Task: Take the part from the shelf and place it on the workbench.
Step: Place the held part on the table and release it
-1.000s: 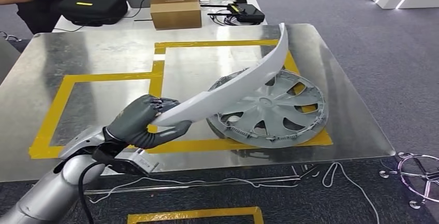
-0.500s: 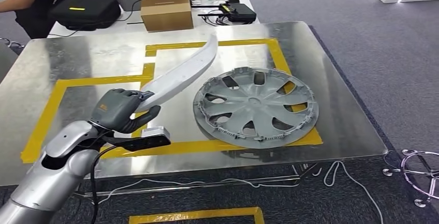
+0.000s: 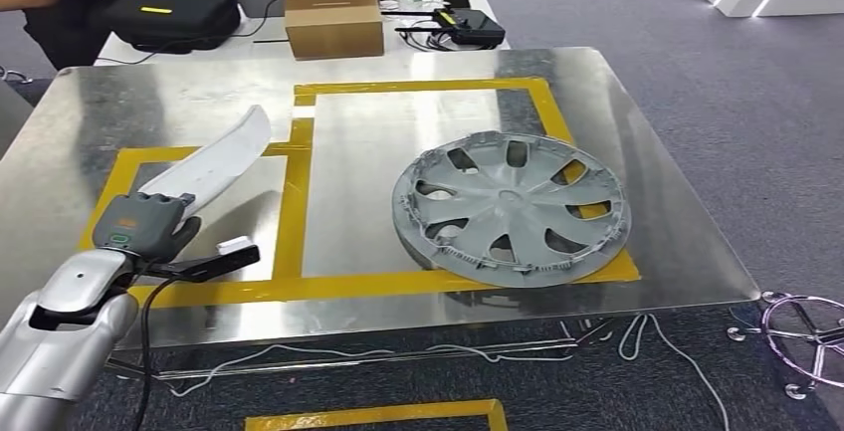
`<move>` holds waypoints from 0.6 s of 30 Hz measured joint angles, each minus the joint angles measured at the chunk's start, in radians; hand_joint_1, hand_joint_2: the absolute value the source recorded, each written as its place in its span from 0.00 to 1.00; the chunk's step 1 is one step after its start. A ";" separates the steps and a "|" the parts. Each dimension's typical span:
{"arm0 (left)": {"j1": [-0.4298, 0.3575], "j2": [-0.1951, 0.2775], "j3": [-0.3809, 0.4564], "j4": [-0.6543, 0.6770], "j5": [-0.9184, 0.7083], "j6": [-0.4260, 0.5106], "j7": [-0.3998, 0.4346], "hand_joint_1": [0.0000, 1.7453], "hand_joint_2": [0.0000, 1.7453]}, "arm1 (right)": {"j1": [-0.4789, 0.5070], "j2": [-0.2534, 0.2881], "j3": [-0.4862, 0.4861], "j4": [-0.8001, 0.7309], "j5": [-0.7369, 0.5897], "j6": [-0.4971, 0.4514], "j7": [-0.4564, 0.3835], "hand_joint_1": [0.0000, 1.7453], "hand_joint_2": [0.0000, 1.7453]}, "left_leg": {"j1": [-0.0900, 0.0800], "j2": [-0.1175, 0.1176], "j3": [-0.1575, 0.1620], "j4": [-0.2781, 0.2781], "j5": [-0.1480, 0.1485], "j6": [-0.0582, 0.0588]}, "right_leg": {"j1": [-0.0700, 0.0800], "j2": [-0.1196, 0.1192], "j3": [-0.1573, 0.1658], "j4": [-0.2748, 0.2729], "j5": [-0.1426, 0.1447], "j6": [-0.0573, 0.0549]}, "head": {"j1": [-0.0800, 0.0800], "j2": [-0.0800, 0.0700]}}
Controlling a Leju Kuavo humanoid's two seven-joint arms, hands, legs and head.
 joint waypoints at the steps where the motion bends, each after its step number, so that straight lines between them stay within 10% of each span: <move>1: 0.011 0.000 0.018 0.006 -0.010 0.003 -0.001 1.00 1.00 | -0.002 0.000 0.000 0.002 -0.001 -0.003 0.000 0.00 0.00 | -0.001 0.001 0.001 0.000 -0.001 0.003 | 0.001 -0.001 -0.032 0.067 -0.032 0.001 | 0.003 0.000; 4: 0.044 -0.002 0.060 0.020 -0.029 0.005 -0.004 1.00 1.00 | -0.004 0.000 0.000 0.011 -0.003 -0.005 0.000 0.00 0.00 | -0.004 0.002 0.003 0.000 -0.004 0.008 | 0.002 -0.002 -0.099 0.197 -0.066 -0.001 | 0.004 0.000; 8: 0.057 -0.003 0.086 0.028 -0.037 0.006 -0.008 1.00 1.00 | -0.008 0.000 0.000 0.015 -0.004 -0.006 0.000 0.00 0.00 | -0.008 -0.001 0.014 0.002 -0.012 0.002 | 0.006 -0.002 0.008 -0.023 0.045 -0.017 | 0.004 0.000; 13: 0.058 -0.008 0.103 0.034 -0.037 0.008 -0.010 1.00 1.00 | -0.009 0.000 0.000 0.018 -0.004 -0.007 0.000 0.00 0.00 | -0.008 -0.002 0.014 0.003 -0.019 -0.025 | 0.008 0.002 0.040 -0.088 0.060 -0.038 | 0.001 0.000; 18: 0.075 -0.012 0.123 0.038 -0.054 0.018 -0.007 1.00 1.00 | -0.010 0.000 0.000 0.020 -0.008 -0.010 0.000 0.00 0.00 | -0.003 -0.001 -0.101 0.240 -0.137 -0.047 | 0.001 0.001 0.042 -0.094 0.062 -0.050 | -0.004 0.000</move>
